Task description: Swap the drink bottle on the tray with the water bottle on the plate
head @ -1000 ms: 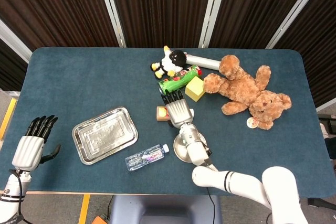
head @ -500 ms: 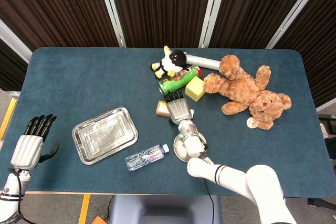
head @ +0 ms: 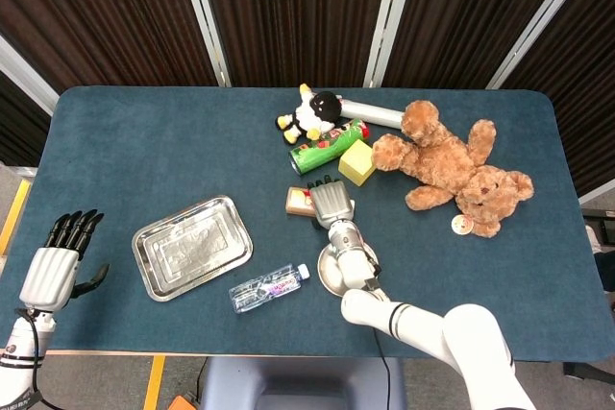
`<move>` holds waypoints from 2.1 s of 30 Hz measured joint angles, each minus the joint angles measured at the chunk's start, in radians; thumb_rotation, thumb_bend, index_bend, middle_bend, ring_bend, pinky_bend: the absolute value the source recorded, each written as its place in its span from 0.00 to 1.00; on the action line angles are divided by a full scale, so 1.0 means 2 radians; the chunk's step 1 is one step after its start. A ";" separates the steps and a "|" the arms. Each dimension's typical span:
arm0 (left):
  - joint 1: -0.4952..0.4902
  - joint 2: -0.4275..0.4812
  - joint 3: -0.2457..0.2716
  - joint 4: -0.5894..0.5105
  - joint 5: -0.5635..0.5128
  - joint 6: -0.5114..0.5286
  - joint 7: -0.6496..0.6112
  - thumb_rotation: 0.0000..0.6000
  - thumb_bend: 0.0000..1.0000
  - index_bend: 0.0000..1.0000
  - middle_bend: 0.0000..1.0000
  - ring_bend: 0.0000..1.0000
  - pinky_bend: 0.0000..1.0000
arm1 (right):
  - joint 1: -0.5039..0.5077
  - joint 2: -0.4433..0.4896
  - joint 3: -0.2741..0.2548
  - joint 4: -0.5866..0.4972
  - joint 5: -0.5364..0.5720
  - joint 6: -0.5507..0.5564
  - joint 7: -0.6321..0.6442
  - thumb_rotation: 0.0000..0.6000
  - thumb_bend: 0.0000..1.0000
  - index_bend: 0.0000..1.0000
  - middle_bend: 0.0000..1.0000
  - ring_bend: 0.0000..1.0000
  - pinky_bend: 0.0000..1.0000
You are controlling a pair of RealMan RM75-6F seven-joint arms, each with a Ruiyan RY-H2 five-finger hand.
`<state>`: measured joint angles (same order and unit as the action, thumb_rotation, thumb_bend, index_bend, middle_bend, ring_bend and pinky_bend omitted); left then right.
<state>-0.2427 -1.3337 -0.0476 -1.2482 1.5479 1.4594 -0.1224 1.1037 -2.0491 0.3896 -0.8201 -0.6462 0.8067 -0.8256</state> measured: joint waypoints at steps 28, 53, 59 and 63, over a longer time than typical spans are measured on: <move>0.001 -0.003 0.012 -0.012 0.024 0.008 0.025 1.00 0.36 0.00 0.04 0.00 0.07 | -0.111 0.225 -0.096 -0.356 -0.108 0.089 0.036 1.00 0.38 0.90 0.82 0.80 0.88; 0.002 -0.003 0.023 -0.023 0.042 0.012 0.031 1.00 0.36 0.00 0.04 0.00 0.07 | -0.181 0.290 -0.189 -0.388 -0.244 0.047 0.171 1.00 0.31 0.01 0.30 0.20 0.34; 0.002 -0.002 0.023 -0.024 0.042 0.013 0.029 1.00 0.36 0.00 0.04 0.00 0.07 | -0.184 0.309 -0.188 -0.409 -0.247 0.046 0.180 1.00 0.26 0.00 0.24 0.14 0.28; 0.004 -0.001 0.024 -0.027 0.046 0.019 0.031 1.00 0.36 0.00 0.04 0.00 0.07 | -0.191 0.330 -0.189 -0.434 -0.258 0.053 0.196 1.00 0.25 0.00 0.18 0.08 0.21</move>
<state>-0.2354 -1.3355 -0.0002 -1.3019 1.6406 1.4982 -0.0611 0.7207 -1.3886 0.0119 -1.6881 -1.1627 0.9118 -0.4339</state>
